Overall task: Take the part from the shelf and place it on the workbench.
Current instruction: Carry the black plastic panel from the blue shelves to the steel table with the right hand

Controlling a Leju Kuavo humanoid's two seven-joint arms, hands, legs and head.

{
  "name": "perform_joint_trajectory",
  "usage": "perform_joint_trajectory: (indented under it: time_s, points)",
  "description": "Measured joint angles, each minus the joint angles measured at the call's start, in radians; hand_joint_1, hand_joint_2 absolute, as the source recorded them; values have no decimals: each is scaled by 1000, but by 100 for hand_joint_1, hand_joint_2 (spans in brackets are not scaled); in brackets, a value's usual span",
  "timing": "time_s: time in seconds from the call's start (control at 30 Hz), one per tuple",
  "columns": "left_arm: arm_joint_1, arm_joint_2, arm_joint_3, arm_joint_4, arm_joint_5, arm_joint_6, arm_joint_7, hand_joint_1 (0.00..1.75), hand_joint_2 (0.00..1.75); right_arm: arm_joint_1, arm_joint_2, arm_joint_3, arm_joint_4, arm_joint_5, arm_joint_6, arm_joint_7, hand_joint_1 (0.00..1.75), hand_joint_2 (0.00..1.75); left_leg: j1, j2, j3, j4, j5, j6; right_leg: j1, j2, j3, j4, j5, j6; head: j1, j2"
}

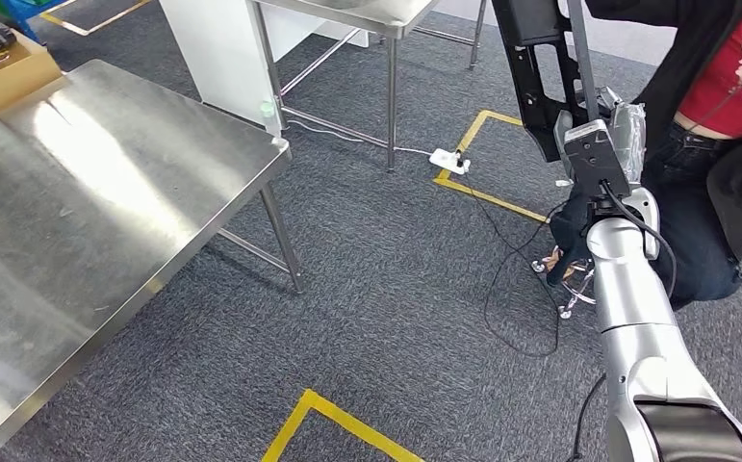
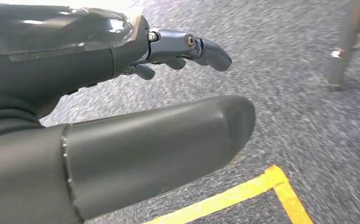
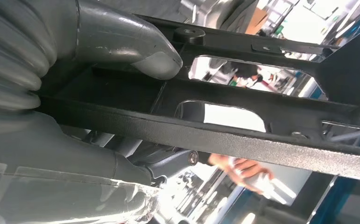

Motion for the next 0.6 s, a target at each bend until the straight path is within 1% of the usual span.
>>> perform_joint_trajectory:
  time_s: [0.03,0.07,0.1,0.13,0.17,0.2,0.23,0.27,0.3,0.33,0.37,0.4,0.43,0.47,0.5,0.53,0.57,0.6]
  points:
    - [0,0,0,0,0,2,0,0,0,-1,2,0,0,1,0,0,175,175,-4,11,40,-74,34,9,2,-9,3,0,-2,-2,0,0]
    - [-1,1,0,0,1,4,0,0,0,-2,3,1,0,2,-1,0,175,175,-10,26,78,-141,58,18,6,-17,6,-1,-4,-3,0,0]
    - [-3,2,0,0,1,6,0,0,0,-5,5,1,0,4,-2,0,175,175,-16,38,105,-192,72,25,8,-25,8,-1,-5,-3,1,0]
    - [-4,3,0,0,2,7,0,0,0,-8,8,1,1,8,-3,0,175,175,-22,47,118,-217,75,31,9,-32,9,-2,-7,-2,1,0]
    - [-4,4,0,0,2,8,0,0,0,-11,11,1,1,11,-5,0,175,175,-26,45,118,-222,72,35,10,-40,9,-3,-7,1,1,0]
    - [-4,5,0,0,2,8,0,0,0,-13,14,2,2,16,-7,0,175,175,-28,36,120,-227,75,38,9,-47,12,-6,-7,4,0,0]
    - [-4,5,0,0,2,8,0,0,0,-13,17,2,2,22,-10,2,175,175,-25,28,126,-236,81,41,10,-48,12,-5,-10,9,1,0]
    - [-4,5,0,0,2,9,0,0,0,-14,19,3,3,30,-12,5,175,175,-21,20,134,-249,88,46,9,-35,9,7,-17,11,1,0]
    - [-4,5,0,0,1,9,1,0,0,-15,19,4,3,37,-14,10,175,175,-17,11,141,-260,94,49,9,-14,-5,37,-33,12,0,0]
    - [-5,4,0,0,1,10,1,0,0,-16,18,3,7,43,-15,15,175,175,-12,3,147,-269,100,52,7,11,-30,88,-55,11,1,0]
    - [-6,4,0,0,0,10,1,0,0,-17,16,2,15,46,-15,20,175,175,-11,-8,147,-271,101,54,4,32,-61,155,-81,10,2,0]
    - [-6,4,0,0,0,10,2,0,0,-18,13,0,26,45,-13,23,175,175,-9,-18,147,-271,102,54,0,42,-93,219,-103,11,3,0]
    - [-6,3,0,0,0,10,2,0,0,-19,11,-2,41,43,-10,24,175,175,-7,-30,147,-271,102,53,-4,45,-115,259,-113,18,4,0]
    - [-5,2,0,0,0,10,2,0,0,-20,10,-3,57,40,-6,22,175,175,-5,-42,147,-270,103,51,-9,47,-119,265,-108,28,4,0]
    - [-5,1,0,0,0,10,2,0,0,-23,8,-4,72,37,-3,18,175,175,-2,-53,146,-268,102,48,-16,48,-104,228,-87,41,4,0]
    - [-5,0,0,0,0,10,2,0,0,-27,5,-6,87,35,-1,12,175,175,1,-64,145,-264,101,43,-24,53,-74,163,-58,57,4,0]
    - [-4,2,0,0,-1,10,2,0,0,-33,3,-8,102,34,0,6,175,175,2,-75,141,-255,97,35,-32,68,-41,92,-32,70,5,0]
    - [-5,3,0,0,-1,10,2,0,0,-39,1,-11,115,33,0,-1,175,175,3,-85,135,-246,94,28,-35,80,-15,37,-12,75,5,0]
